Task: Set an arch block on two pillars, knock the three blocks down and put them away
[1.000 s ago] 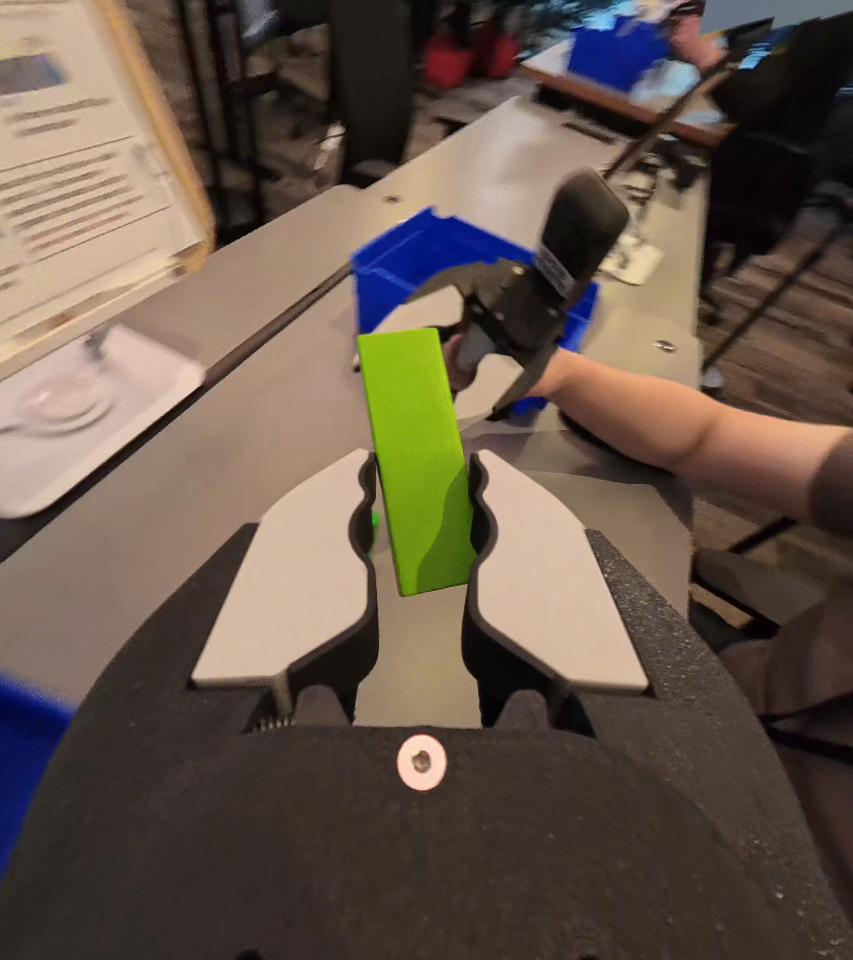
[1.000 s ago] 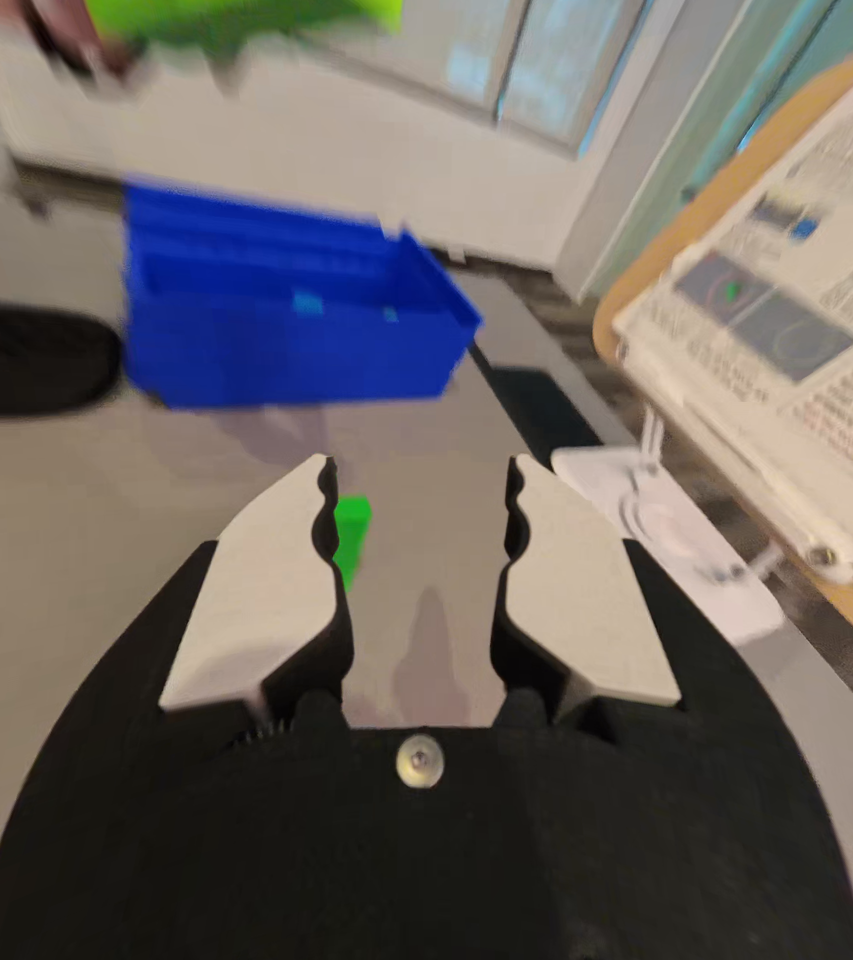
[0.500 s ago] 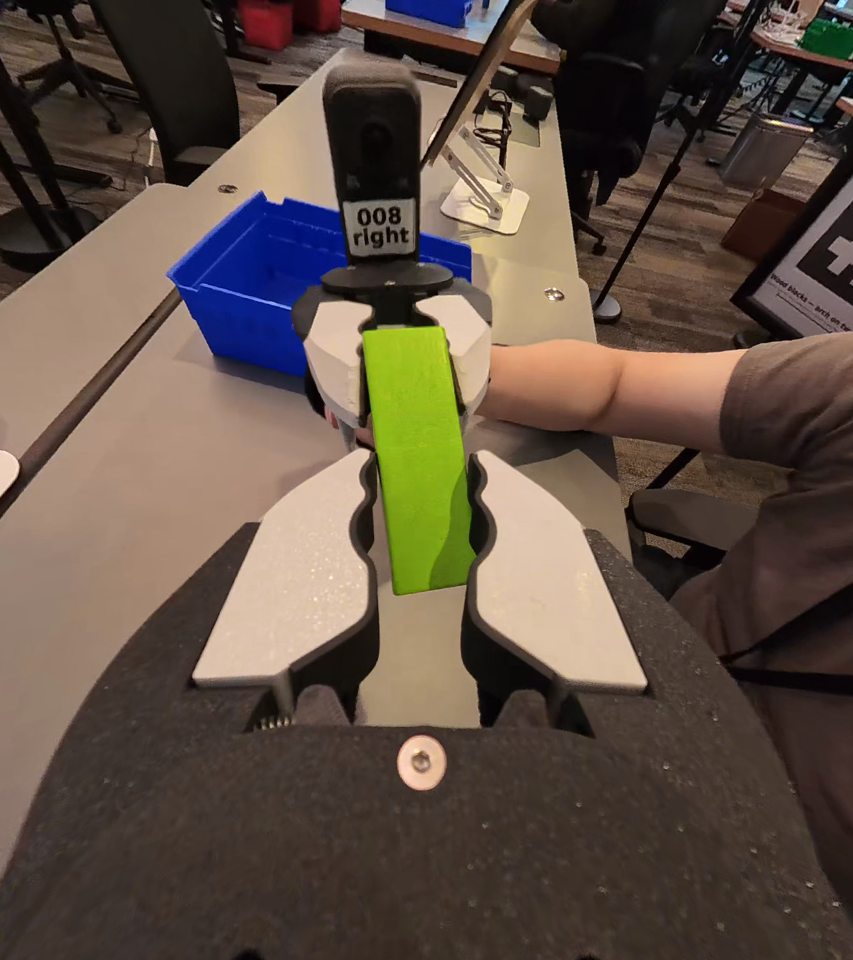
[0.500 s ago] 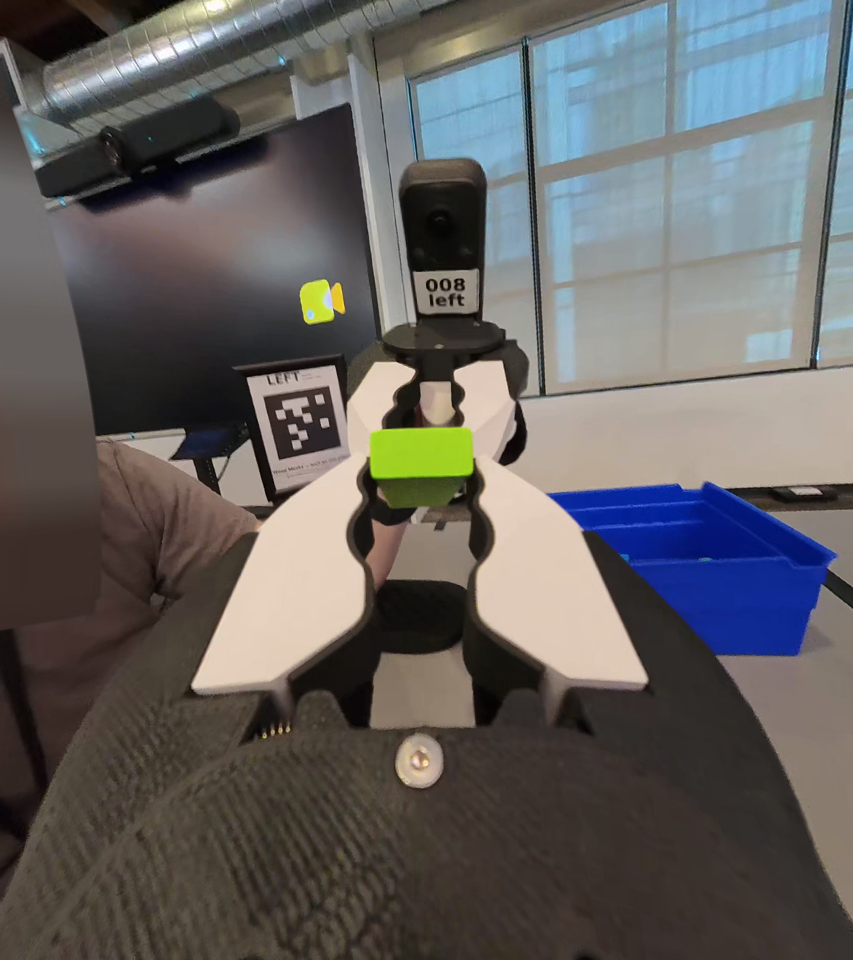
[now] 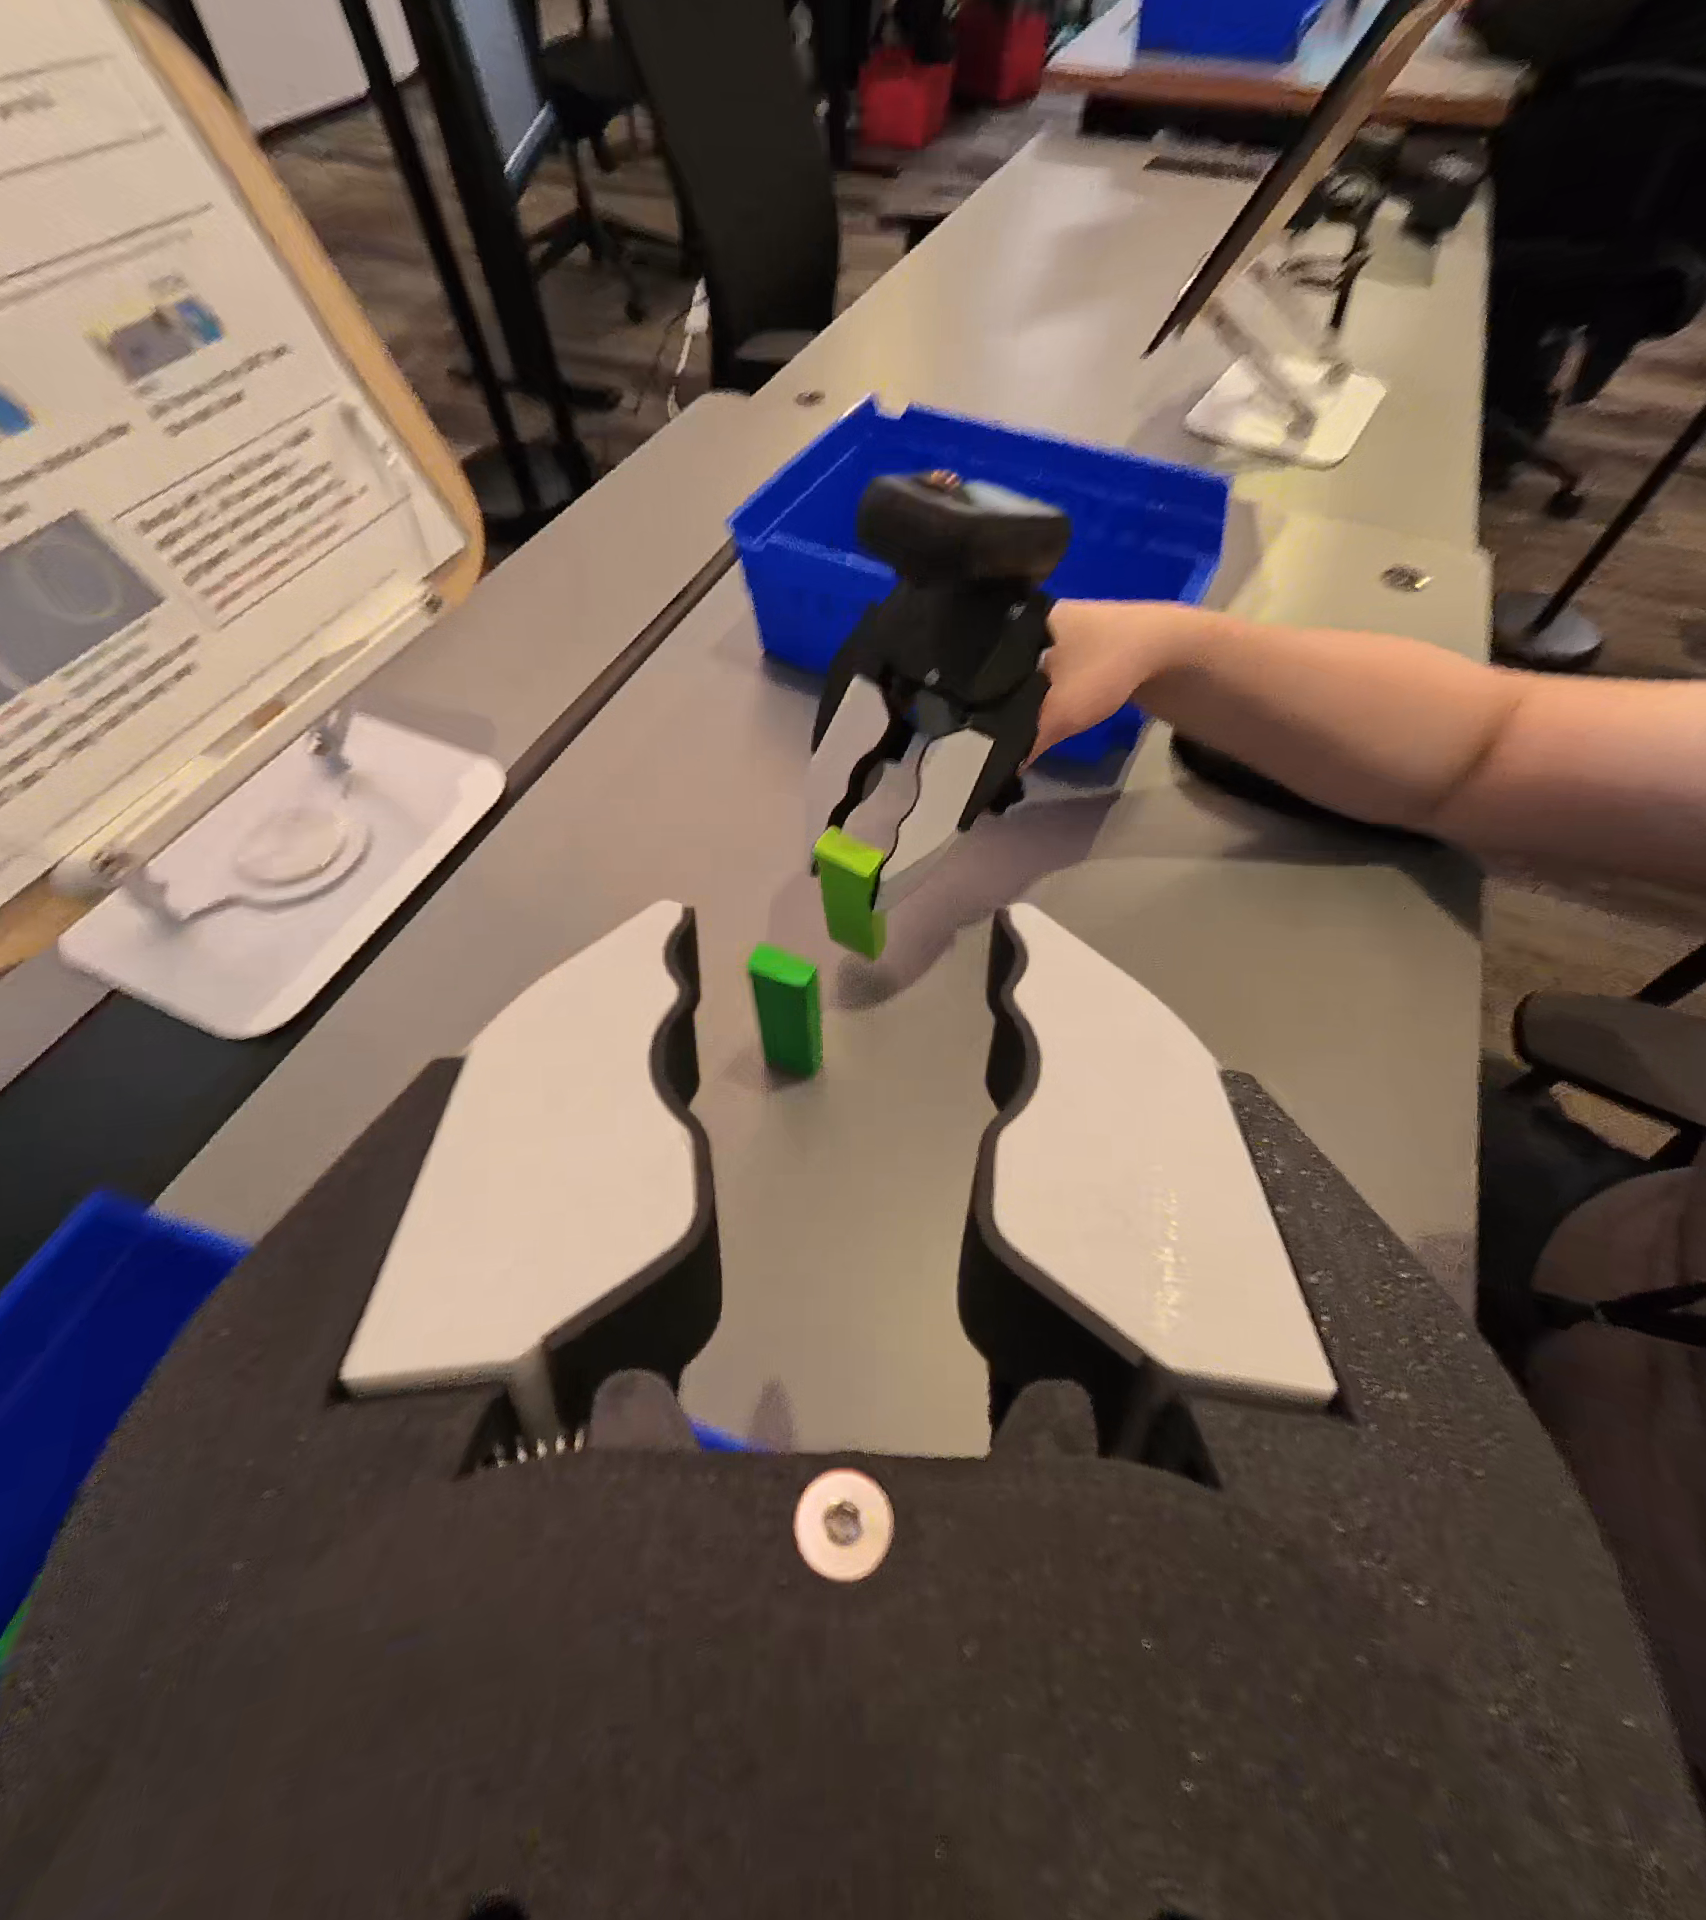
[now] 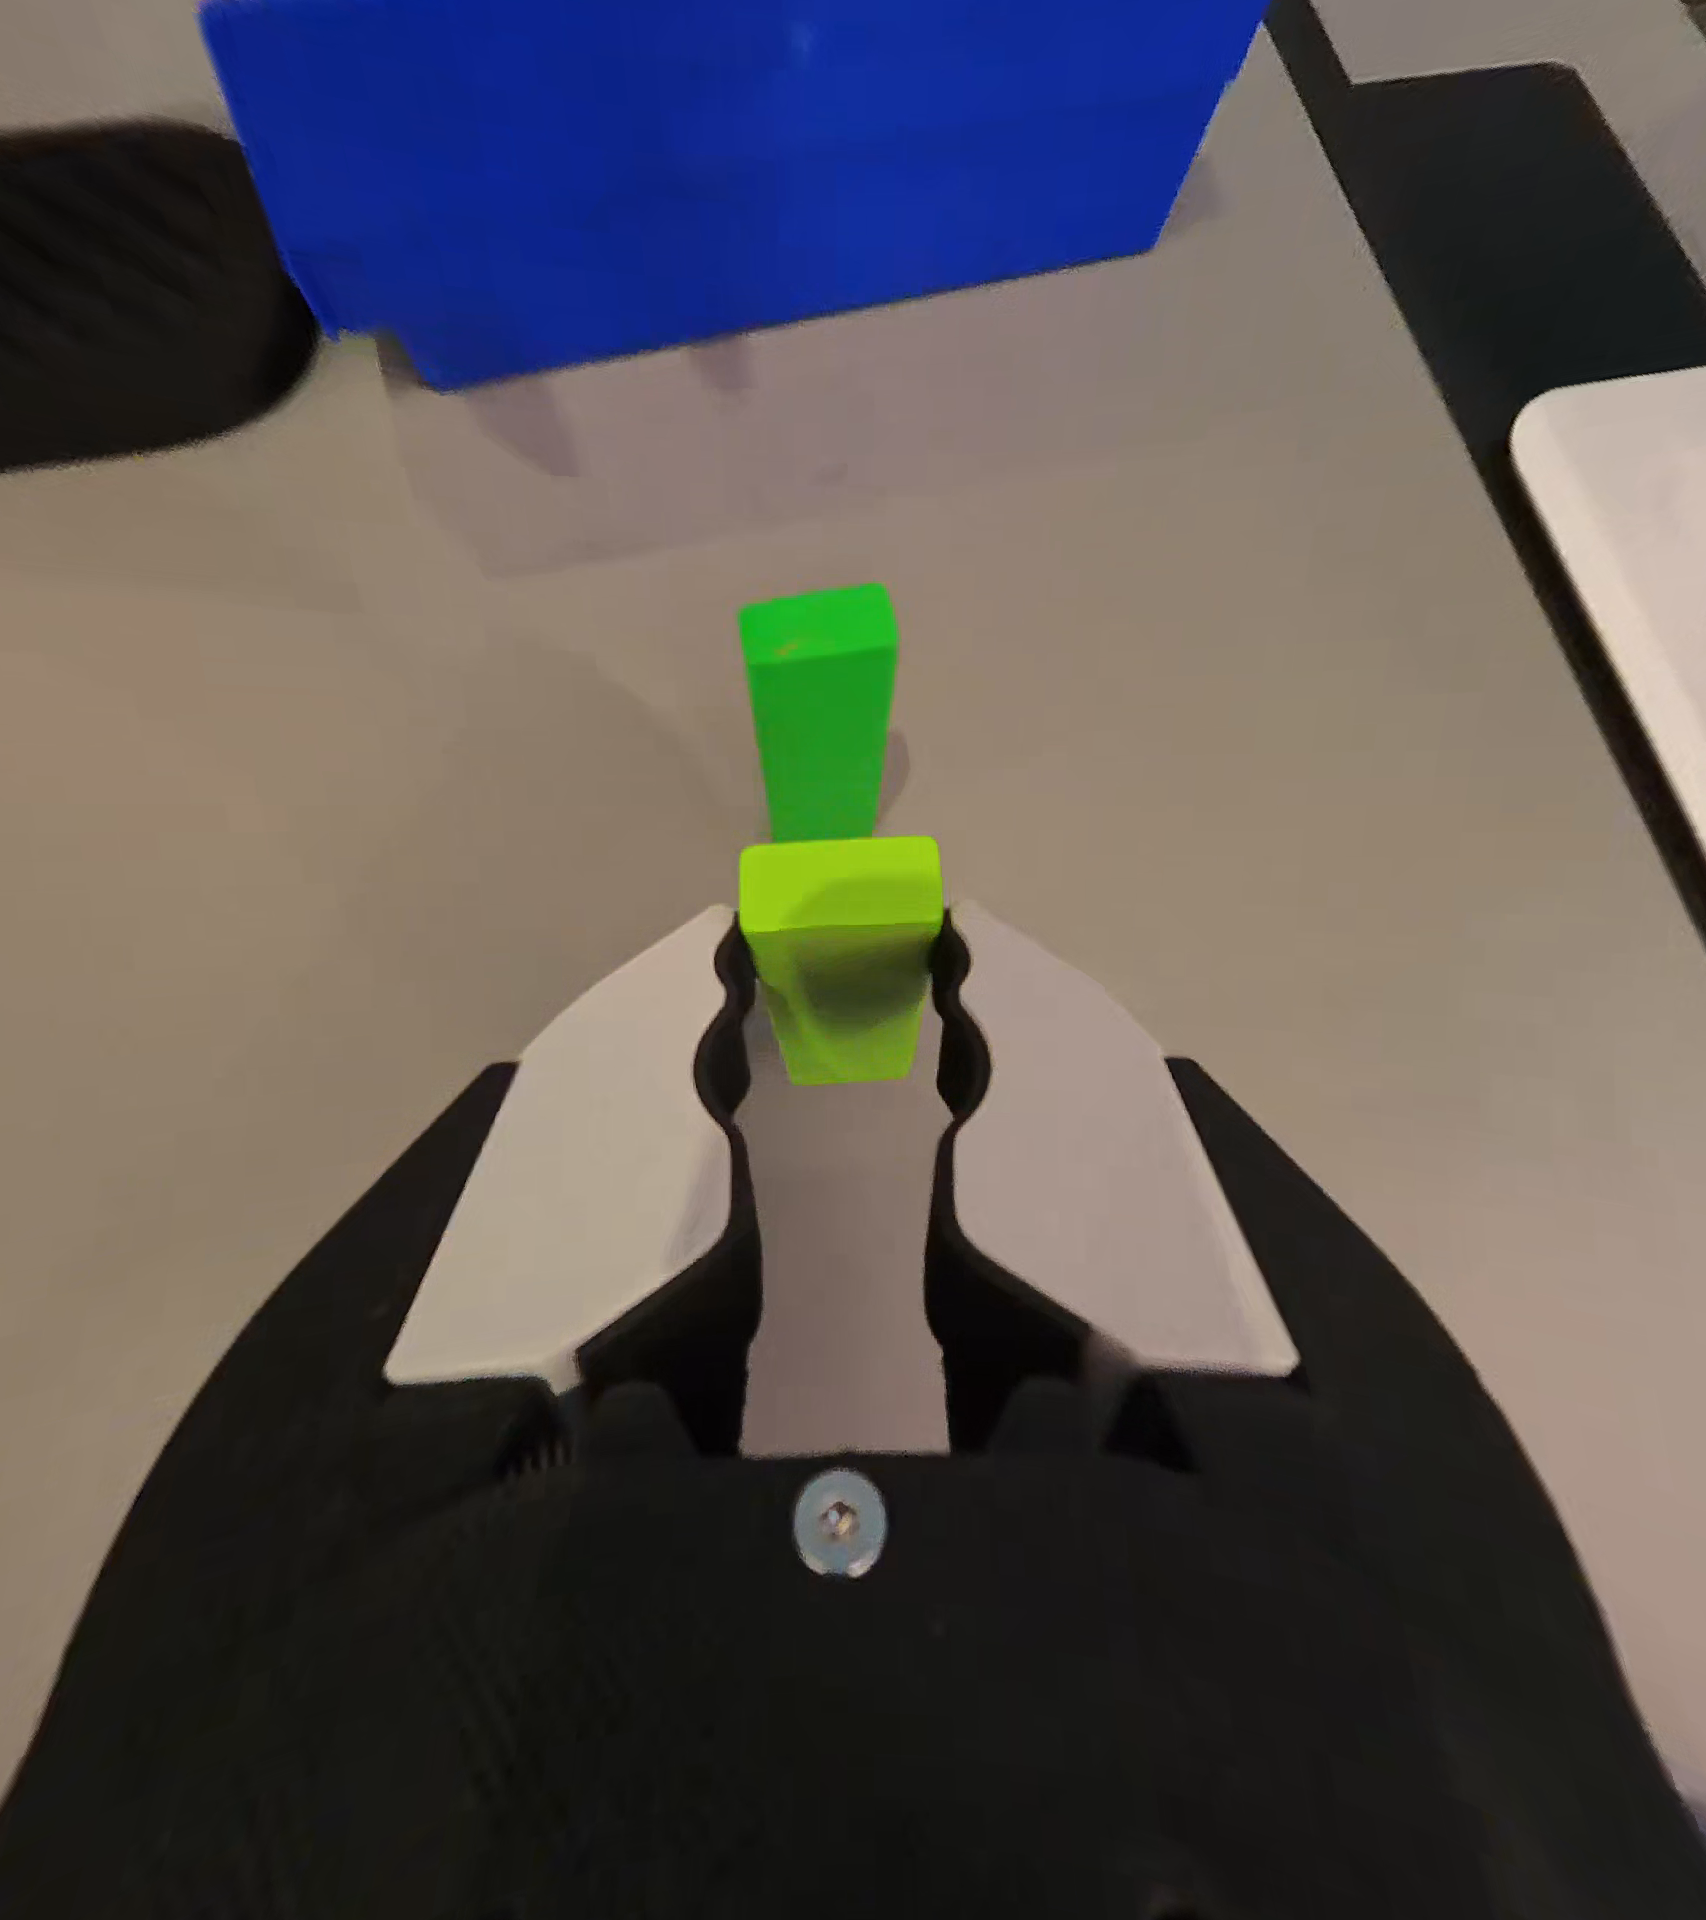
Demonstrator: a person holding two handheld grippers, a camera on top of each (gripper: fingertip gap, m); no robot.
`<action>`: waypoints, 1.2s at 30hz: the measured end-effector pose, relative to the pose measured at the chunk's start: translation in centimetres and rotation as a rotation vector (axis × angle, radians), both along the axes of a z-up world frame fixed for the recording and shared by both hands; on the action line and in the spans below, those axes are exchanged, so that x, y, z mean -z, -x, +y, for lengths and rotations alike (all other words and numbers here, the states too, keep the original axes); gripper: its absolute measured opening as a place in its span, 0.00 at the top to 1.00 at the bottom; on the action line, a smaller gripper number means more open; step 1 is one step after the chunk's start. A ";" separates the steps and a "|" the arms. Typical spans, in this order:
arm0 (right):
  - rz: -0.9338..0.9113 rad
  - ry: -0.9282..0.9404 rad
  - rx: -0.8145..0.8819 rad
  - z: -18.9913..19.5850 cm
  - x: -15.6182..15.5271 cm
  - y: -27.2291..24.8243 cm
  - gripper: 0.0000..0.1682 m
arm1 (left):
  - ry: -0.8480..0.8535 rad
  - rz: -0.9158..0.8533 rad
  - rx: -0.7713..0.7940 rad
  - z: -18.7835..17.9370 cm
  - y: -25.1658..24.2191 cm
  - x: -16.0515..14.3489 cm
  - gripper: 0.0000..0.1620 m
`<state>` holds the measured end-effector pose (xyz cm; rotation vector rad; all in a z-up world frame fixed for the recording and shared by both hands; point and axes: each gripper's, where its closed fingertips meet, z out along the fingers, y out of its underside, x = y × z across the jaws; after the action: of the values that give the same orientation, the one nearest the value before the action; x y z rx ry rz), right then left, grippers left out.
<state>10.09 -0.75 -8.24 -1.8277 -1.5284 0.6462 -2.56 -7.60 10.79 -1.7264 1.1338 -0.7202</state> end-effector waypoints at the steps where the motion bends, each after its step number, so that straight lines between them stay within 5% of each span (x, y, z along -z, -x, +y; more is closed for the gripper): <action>1: -0.004 -0.017 -0.004 0.2 0.4 0.1 0.80 | 0.005 0.037 -0.029 0.2 0.9 0.5 0.67; 8: 0.064 0.039 -0.011 0.5 1.5 0.8 0.80 | 0.095 0.117 -0.257 3.2 6.6 2.9 0.68; 21: 0.097 0.039 -0.059 0.0 1.7 1.3 0.76 | 0.159 0.123 -0.280 3.2 8.4 3.9 0.67; 27: 0.116 0.011 -0.035 0.3 0.9 1.3 0.65 | 0.286 0.353 -0.542 5.2 14.8 8.9 0.69; 30: 0.126 -0.008 -0.024 0.4 0.1 1.1 0.64 | 0.353 0.493 -0.496 4.7 16.2 12.1 0.78; 36: 0.155 -0.024 -0.012 0.3 -1.3 0.6 0.64 | 0.305 0.774 -0.353 4.4 16.9 16.8 0.75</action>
<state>9.44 -0.40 -6.94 -1.7098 -1.4398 0.7535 -19.47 -3.16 -6.04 -2.4940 1.1909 0.0269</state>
